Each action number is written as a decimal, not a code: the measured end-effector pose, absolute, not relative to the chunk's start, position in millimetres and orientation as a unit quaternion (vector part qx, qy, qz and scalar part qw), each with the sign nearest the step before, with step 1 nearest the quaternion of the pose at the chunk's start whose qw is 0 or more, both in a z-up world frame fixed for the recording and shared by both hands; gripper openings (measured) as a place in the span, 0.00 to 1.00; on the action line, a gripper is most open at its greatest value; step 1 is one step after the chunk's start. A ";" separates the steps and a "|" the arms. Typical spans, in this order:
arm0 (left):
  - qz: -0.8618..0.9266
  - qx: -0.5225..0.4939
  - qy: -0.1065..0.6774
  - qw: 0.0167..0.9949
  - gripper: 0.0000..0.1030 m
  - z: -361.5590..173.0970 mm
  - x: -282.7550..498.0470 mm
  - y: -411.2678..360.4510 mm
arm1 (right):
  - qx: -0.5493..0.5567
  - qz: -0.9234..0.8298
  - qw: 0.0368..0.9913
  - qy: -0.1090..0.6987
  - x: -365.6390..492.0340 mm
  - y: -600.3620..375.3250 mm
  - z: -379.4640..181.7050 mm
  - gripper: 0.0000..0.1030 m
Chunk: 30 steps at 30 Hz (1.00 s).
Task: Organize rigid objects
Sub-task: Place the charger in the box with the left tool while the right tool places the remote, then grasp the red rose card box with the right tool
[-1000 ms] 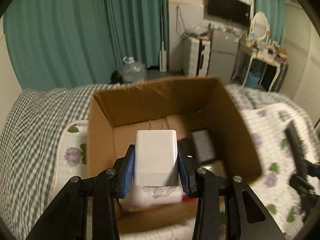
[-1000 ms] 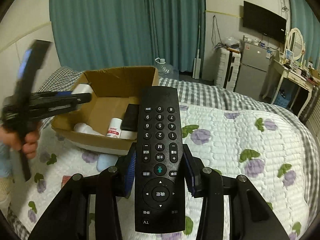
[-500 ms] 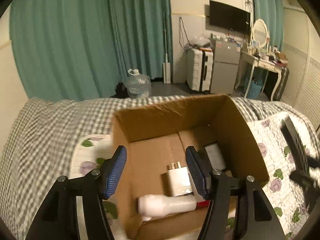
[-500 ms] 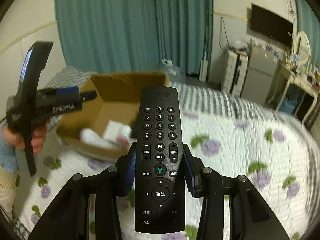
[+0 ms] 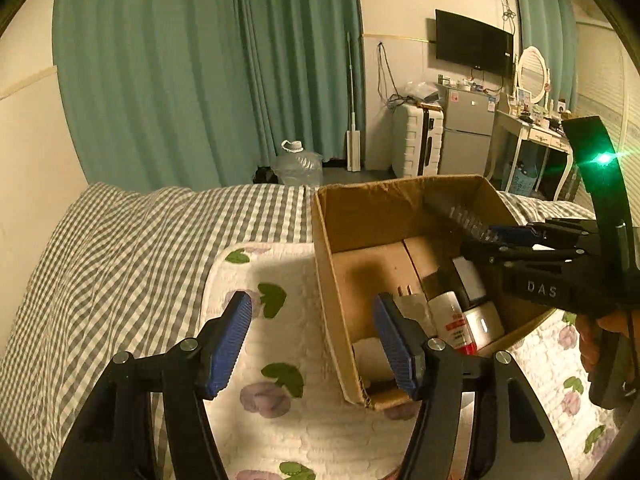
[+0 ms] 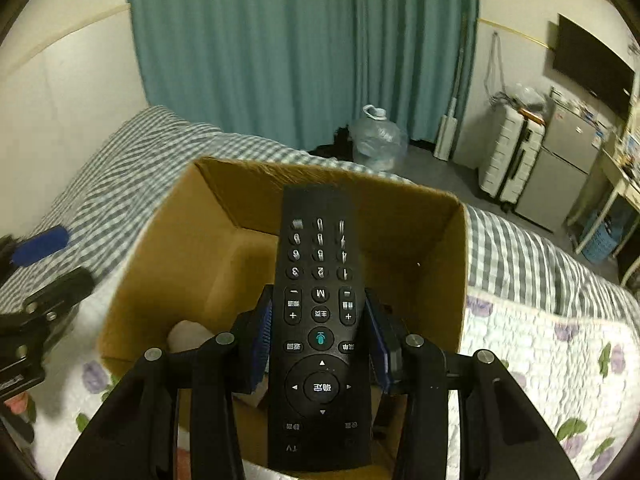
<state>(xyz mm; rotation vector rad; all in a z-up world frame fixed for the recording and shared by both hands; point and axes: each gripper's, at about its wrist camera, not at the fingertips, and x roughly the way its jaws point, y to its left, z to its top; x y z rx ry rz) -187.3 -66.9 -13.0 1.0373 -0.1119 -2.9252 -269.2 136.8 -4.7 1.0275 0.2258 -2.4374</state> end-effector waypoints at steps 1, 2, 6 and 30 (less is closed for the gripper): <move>-0.942 0.334 -0.033 0.017 0.64 -13.5 -184.9 -67.8 | 0.374 -0.892 0.240 0.079 -266.7 138.7 -3.4 0.49; -0.942 0.334 -0.032 0.015 0.64 -13.2 -181.9 -68.5 | 0.370 -0.895 0.237 0.077 -262.1 141.9 0.7 0.59; -0.944 0.328 -0.025 0.012 0.64 -3.3 -163.8 -64.1 | 0.343 -0.908 0.227 0.080 -229.1 159.5 25.4 0.67; -0.892 0.447 -0.065 0.030 0.66 -121.2 -90.3 -20.2 | 0.406 -0.876 0.245 0.090 -98.8 207.4 -71.0 0.87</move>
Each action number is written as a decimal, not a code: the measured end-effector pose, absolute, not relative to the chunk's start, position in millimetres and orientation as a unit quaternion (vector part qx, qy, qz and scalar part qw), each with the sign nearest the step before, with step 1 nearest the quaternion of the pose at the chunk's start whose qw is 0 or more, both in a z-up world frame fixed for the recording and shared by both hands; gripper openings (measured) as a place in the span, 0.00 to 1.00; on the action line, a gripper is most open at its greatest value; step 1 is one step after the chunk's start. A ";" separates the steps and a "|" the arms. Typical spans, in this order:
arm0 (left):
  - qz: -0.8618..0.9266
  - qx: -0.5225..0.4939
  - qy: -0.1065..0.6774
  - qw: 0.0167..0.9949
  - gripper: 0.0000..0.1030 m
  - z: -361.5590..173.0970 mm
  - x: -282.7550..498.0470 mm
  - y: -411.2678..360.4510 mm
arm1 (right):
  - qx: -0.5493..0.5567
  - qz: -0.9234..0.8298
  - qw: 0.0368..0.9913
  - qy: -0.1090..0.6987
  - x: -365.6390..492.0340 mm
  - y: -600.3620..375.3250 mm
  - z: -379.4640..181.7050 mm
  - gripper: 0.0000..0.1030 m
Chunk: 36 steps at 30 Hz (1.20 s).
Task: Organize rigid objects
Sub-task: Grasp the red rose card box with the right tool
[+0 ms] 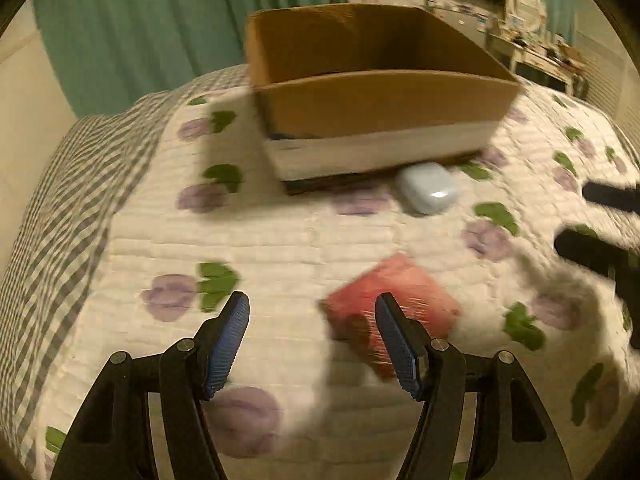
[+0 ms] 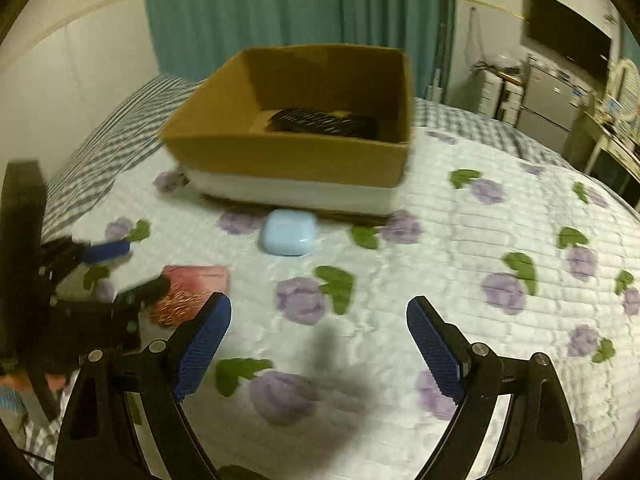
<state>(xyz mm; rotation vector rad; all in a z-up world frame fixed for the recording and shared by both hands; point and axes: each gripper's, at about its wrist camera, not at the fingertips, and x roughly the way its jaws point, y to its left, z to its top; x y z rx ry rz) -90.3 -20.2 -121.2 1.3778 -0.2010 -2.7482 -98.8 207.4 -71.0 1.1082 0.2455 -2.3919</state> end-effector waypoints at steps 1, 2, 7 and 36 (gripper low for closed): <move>-0.892 0.445 -0.064 0.037 0.66 -120.8 -89.4 -25.7 | 0.409 -0.872 0.251 0.094 -97.4 199.4 -74.6 0.87; -0.893 0.443 -0.064 0.045 0.66 -120.6 -88.4 -32.9 | 0.417 -0.865 0.259 0.101 -96.4 188.1 -80.3 0.87; -0.896 0.436 -0.059 0.064 0.66 -120.5 -83.8 -67.4 | 0.445 -0.839 0.289 0.121 -93.9 140.5 -104.7 0.87; -0.898 0.438 -0.019 -0.032 0.66 -112.3 -151.2 34.8 | 0.391 -0.908 0.135 0.070 -162.9 257.3 -59.5 0.69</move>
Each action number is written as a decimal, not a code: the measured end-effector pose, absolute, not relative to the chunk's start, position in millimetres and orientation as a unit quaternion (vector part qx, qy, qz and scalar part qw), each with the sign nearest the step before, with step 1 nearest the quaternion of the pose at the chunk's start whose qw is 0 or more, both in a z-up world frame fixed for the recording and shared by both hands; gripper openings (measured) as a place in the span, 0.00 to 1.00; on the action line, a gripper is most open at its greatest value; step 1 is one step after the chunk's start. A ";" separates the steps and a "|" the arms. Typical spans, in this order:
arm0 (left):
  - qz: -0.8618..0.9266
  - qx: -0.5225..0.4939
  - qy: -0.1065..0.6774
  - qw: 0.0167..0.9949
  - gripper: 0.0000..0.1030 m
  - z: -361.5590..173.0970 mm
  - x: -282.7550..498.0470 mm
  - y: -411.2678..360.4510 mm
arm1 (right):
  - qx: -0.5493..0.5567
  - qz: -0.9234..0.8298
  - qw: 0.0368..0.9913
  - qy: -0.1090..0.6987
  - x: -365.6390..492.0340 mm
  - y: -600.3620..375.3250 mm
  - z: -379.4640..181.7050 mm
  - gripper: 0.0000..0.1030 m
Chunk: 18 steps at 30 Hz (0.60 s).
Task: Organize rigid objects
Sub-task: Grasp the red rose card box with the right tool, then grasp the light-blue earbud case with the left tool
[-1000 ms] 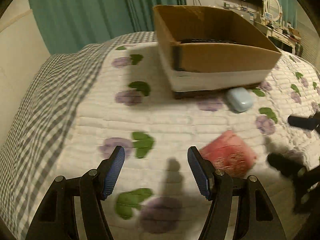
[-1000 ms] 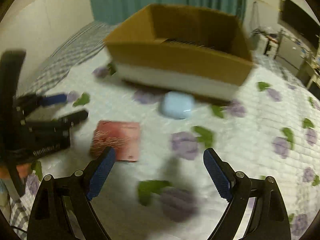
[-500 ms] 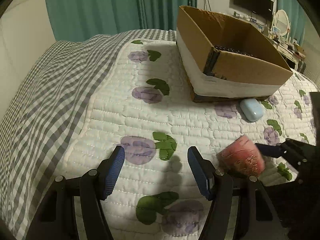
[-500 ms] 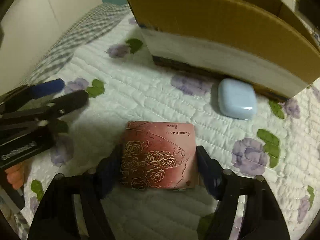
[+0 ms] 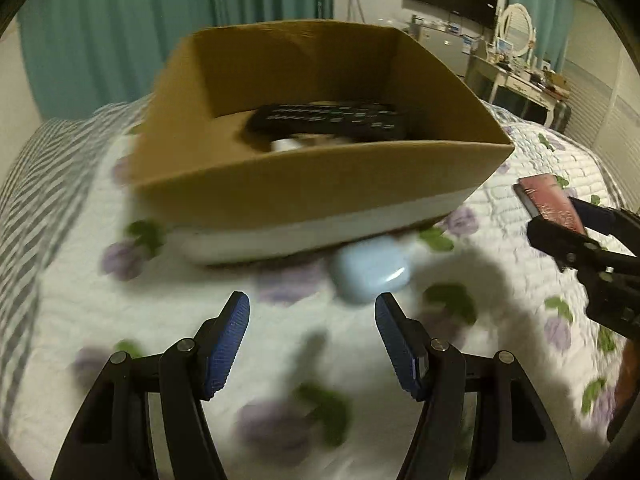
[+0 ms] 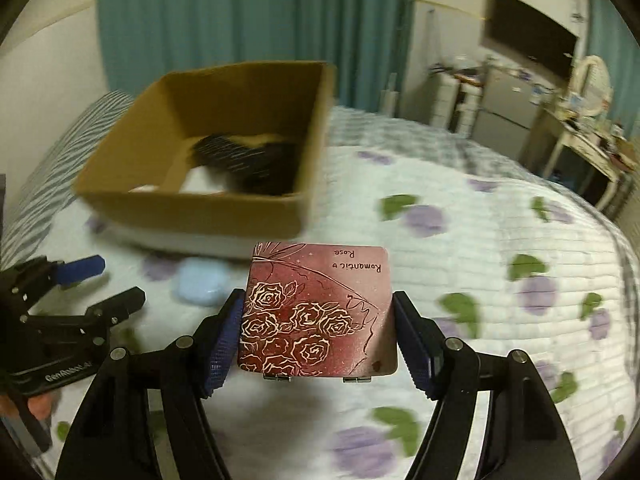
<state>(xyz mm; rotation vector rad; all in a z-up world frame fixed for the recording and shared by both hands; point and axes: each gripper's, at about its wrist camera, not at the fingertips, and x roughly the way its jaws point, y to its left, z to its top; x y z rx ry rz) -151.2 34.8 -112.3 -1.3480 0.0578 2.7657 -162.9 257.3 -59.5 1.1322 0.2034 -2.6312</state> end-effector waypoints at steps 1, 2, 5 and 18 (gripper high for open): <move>0.897 -0.440 0.019 0.037 0.66 -115.0 -157.6 41.5 | 0.394 -0.908 0.133 0.059 -165.5 263.7 -60.5 0.69; 0.895 -0.443 0.021 0.047 0.66 -118.8 -164.4 49.5 | 0.399 -0.906 0.135 0.043 -168.4 271.4 -62.4 0.69; 0.887 -0.458 0.038 0.047 0.66 -132.7 -182.5 65.8 | 0.403 -0.905 0.133 0.029 -174.9 278.3 -63.0 0.69; 0.889 -0.451 0.050 0.058 0.55 -124.2 -167.9 76.3 | 0.398 -0.907 0.136 0.020 -163.8 279.0 -56.6 0.69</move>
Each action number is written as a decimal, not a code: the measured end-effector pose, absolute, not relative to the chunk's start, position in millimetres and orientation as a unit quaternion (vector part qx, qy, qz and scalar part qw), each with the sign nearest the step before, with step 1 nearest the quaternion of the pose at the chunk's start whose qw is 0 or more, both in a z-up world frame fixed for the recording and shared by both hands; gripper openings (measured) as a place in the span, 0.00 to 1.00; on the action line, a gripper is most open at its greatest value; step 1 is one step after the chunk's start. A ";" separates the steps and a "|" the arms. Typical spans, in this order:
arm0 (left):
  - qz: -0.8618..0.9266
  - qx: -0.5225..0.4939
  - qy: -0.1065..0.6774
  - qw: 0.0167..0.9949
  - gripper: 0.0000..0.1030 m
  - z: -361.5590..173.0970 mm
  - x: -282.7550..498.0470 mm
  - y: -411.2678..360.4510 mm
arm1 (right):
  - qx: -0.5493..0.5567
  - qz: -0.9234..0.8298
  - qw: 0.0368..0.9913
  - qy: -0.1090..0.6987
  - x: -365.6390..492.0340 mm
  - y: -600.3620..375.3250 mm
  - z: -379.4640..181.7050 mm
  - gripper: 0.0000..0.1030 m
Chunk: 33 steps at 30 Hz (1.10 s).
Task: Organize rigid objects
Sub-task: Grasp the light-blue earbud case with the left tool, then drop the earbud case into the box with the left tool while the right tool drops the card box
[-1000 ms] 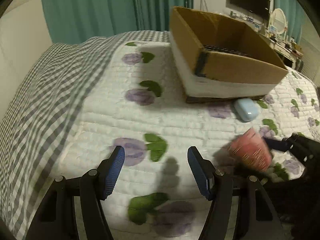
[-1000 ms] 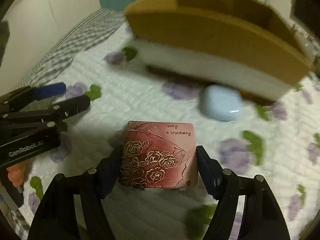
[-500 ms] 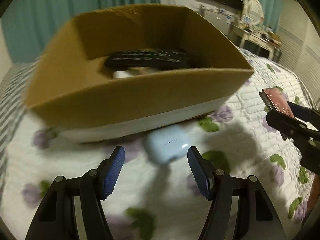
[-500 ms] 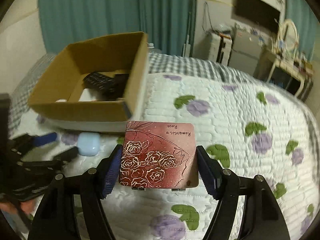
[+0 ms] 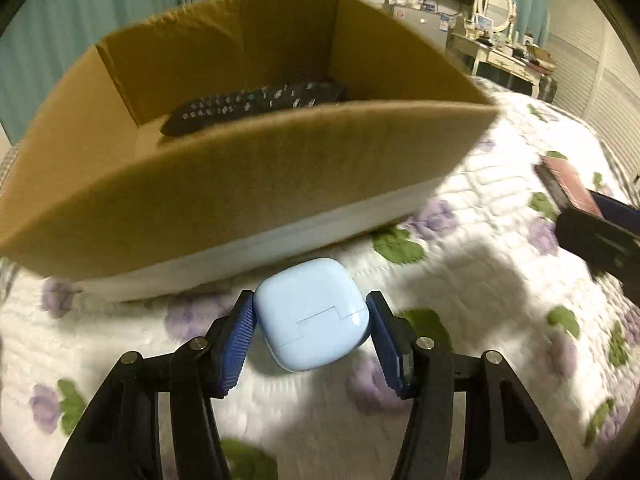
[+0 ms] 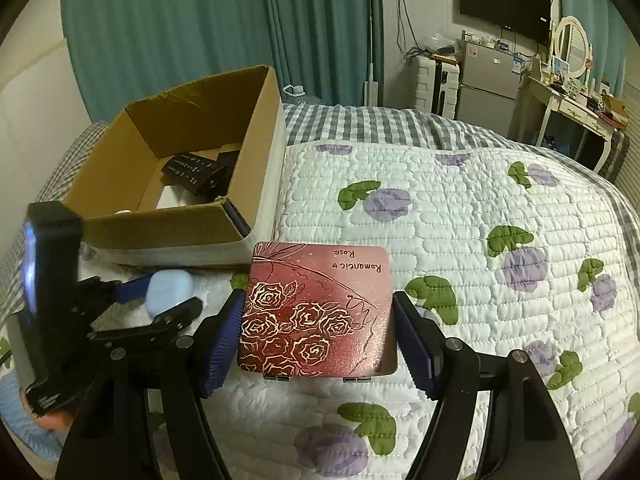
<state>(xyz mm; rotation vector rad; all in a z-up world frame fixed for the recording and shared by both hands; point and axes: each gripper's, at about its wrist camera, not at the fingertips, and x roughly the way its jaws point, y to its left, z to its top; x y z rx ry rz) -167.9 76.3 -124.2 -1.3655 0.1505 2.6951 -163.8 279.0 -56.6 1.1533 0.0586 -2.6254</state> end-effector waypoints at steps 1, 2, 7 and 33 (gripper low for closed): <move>0.892 -0.446 0.049 0.061 0.55 -116.4 -158.4 76.2 | 0.395 -0.908 0.136 0.021 -161.7 278.4 -53.2 0.69; 0.893 -0.442 0.047 0.066 0.55 -109.1 -151.0 75.4 | 0.392 -0.910 0.136 0.021 -159.2 278.6 -48.9 0.69; 0.915 -0.394 0.047 0.079 0.55 -51.7 -116.0 70.6 | 0.363 -0.921 0.139 0.030 -146.7 276.5 -15.7 0.69; 0.922 -0.383 0.064 -0.014 0.61 -42.2 -237.4 29.4 | 0.334 -0.924 0.183 0.045 -198.1 249.0 4.2 0.69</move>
